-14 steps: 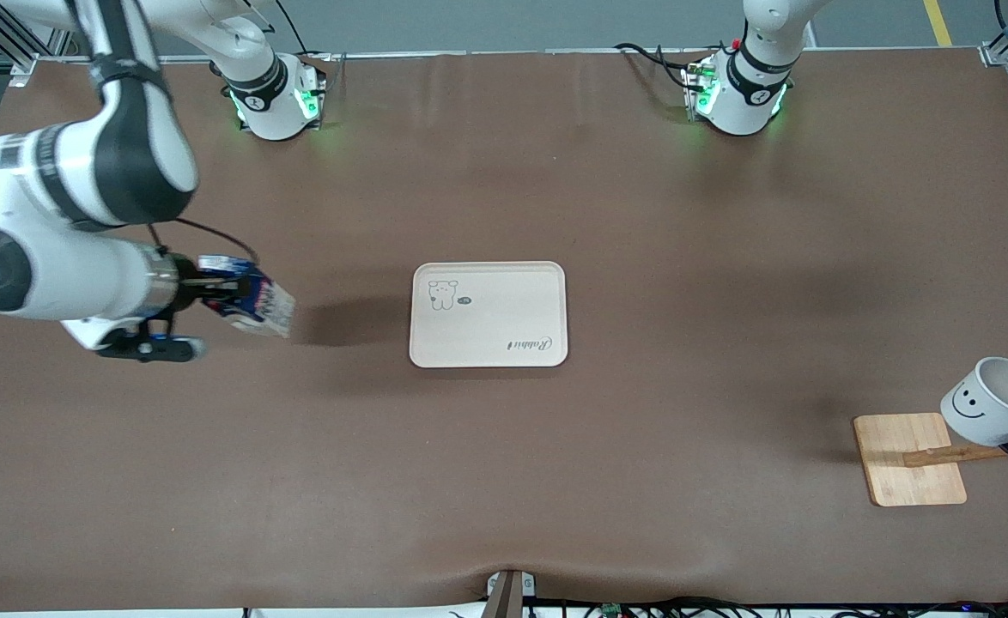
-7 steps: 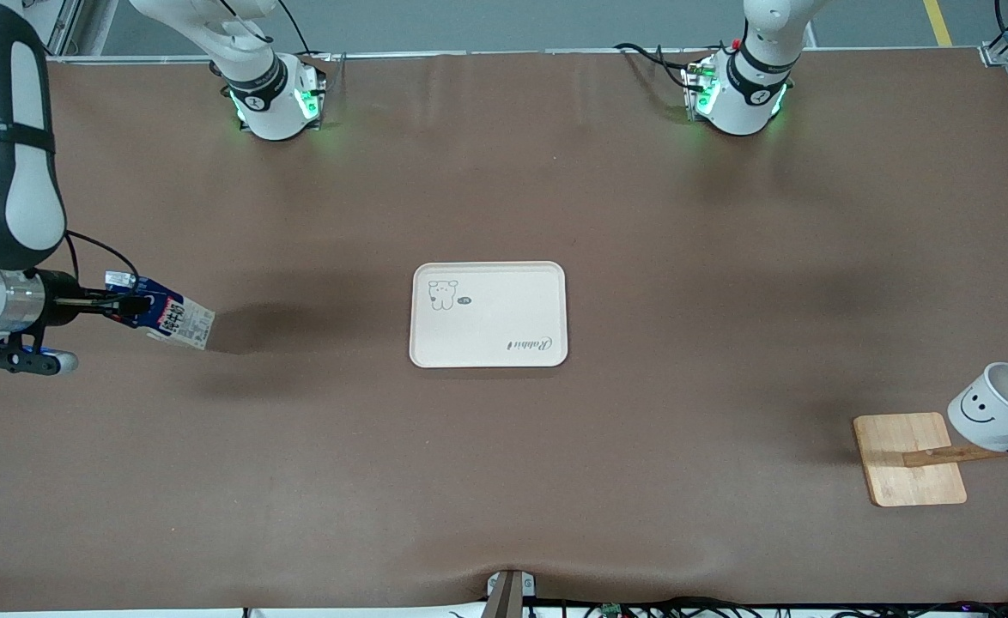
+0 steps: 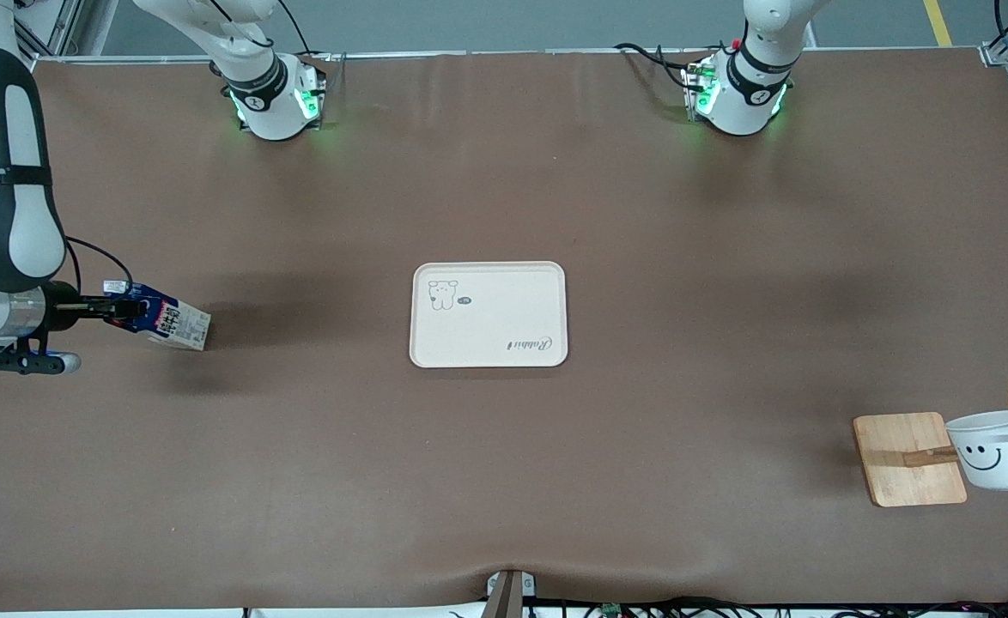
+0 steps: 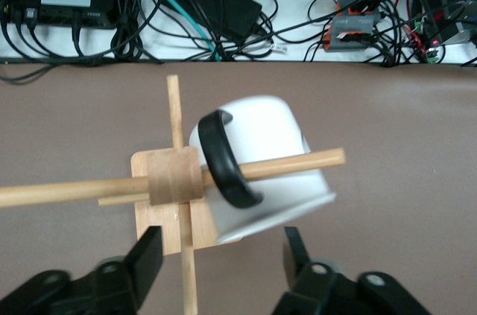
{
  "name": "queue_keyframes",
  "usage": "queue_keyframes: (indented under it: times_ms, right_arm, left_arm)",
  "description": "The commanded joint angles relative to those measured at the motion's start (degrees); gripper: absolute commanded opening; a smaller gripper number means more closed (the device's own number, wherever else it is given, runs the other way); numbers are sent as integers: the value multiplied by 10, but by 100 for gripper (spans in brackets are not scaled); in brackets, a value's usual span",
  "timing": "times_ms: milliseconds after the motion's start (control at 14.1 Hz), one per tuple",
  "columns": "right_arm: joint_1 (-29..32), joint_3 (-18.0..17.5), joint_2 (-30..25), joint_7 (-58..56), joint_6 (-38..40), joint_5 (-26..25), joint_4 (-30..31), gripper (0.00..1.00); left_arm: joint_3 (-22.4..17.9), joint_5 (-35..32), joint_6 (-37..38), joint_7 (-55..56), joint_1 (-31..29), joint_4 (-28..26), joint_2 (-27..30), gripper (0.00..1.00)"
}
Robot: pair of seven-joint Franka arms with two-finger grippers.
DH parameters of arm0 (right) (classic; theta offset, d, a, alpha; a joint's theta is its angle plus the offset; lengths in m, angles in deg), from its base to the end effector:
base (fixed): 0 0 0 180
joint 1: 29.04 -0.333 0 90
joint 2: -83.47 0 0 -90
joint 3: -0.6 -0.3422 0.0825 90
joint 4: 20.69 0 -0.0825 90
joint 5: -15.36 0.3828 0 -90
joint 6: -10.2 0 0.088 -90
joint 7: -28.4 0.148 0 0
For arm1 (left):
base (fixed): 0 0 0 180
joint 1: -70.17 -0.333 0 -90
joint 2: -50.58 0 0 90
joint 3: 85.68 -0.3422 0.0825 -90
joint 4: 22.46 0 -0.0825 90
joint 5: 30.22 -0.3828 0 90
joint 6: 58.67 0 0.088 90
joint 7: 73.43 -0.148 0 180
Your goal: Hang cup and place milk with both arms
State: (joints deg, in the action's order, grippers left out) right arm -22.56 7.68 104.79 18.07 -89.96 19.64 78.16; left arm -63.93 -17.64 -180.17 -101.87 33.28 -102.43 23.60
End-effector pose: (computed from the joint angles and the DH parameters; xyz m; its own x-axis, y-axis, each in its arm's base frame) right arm 0.5924 -0.1277 0.3330 0.9418 -0.0636 -0.3302 -0.0951 -0.9922 -0.0804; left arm 0.7030 0.2253 0.4711 0.9196 -0.0309 0.3916 -0.1220 -0.9701 0.2100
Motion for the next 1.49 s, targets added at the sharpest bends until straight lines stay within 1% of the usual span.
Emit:
queue_keyframes:
  times_ms: [0,142,284,355,569,711,853,995,1066,1208,1279,1350,1421]
  right_arm:
    - [13,-7,-2,-3,1,-1,6,99]
    - [10,-8,-4,-10,18,-4,-9,100]
    - [0,-9,-6,-40,69,-7,-44,100]
    - [-7,-10,-6,-51,88,-8,-71,100]
    - [-6,-10,-3,-67,93,-4,-153,100]
    - [-12,-10,-4,-112,110,-9,-199,100]
    - [-11,-10,-3,-127,117,-9,-260,100]
    - [-16,-13,-5,-126,117,-3,-318,100]
    - [-21,-15,-9,-126,122,0,-333,100]
    - [-35,-17,-15,-126,126,0,-337,100]
    - [-35,-18,-22,-125,128,9,-338,100]
    - [-41,-16,-44,-120,138,17,-337,100]
    - [-58,-15,-65,-119,155,10,-331,100]
  left_arm:
    - [3,11,9,-1,1,9,14,100]
    - [16,4,16,30,2,8,28,100]
    - [27,-5,42,76,14,6,49,100]
    - [28,-17,57,102,22,4,59,100]
    - [28,-71,114,188,54,1,94,100]
    - [29,-108,160,254,75,1,111,100]
    - [33,-128,185,307,98,0,123,100]
    - [52,-147,210,374,108,-1,136,100]
    - [65,-149,216,417,109,-2,143,100]
    - [94,-149,249,474,109,-3,158,100]
    - [99,-152,260,482,109,-8,172,100]
    - [105,-151,275,483,109,-12,184,100]
    - [110,-152,282,483,109,-14,192,100]
